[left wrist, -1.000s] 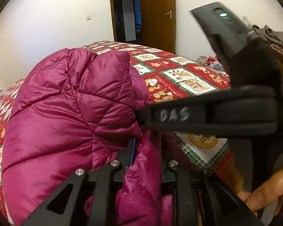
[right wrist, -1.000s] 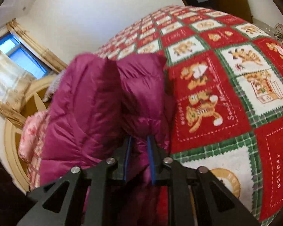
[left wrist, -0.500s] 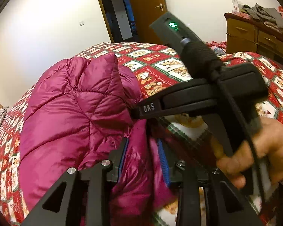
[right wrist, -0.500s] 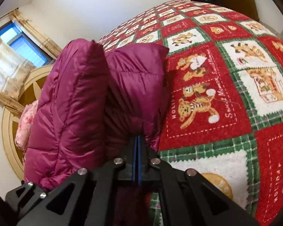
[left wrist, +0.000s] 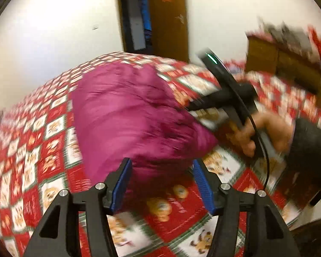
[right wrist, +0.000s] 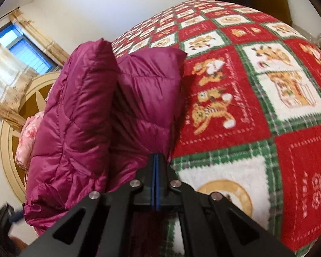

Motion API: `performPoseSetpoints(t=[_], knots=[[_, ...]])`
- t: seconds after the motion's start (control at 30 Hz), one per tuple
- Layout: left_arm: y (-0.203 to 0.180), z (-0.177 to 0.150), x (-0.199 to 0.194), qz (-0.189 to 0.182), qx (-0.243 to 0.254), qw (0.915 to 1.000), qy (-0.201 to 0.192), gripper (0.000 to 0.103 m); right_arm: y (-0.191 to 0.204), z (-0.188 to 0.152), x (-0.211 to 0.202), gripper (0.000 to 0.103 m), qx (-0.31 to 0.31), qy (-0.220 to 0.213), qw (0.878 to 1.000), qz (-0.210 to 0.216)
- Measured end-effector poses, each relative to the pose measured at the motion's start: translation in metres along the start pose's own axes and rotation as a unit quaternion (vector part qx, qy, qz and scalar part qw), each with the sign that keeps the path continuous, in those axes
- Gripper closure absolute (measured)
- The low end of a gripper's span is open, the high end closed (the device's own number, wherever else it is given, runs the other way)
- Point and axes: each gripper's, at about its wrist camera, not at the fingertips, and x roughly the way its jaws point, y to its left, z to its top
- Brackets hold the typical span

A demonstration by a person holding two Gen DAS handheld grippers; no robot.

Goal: Fold large clothes

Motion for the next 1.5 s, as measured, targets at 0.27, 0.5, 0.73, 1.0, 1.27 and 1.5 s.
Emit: performPoseSetpoints(t=[0.27, 0.5, 0.73, 1.0, 1.27, 1.5], knots=[[0.110, 0.051, 0.015, 0.100, -0.138, 0.9845, -0.040, 0.021, 0.020, 0.007, -0.060, 0.048, -0.017, -0.081, 0.996, -0.014], [0.134, 0.059, 0.072, 0.151, -0.187, 0.9706, -0.009, 0.021, 0.074, 0.044, -0.055, 0.018, -0.059, -0.107, 0.993, 0.002], [0.144, 0.066, 0.072, 0.141, -0.215, 0.9662, -0.021, 0.020, 0.085, 0.065, 0.009, 0.081, -0.067, -0.025, 0.997, -0.005], [0.129, 0.102, 0.082, 0.155, -0.198, 0.9675, -0.028, 0.020, 0.074, 0.059, -0.044, 0.086, -0.056, -0.133, 0.990, 0.007], [0.088, 0.115, 0.147, 0.189, -0.132, 0.9721, 0.041, 0.020, 0.018, 0.038, -0.019, 0.086, 0.024, -0.110, 0.993, -0.024], [0.080, 0.108, 0.176, 0.199, -0.122, 0.9702, 0.065, 0.020, -0.006, 0.035, -0.003, 0.083, 0.037, -0.085, 0.995, -0.038]])
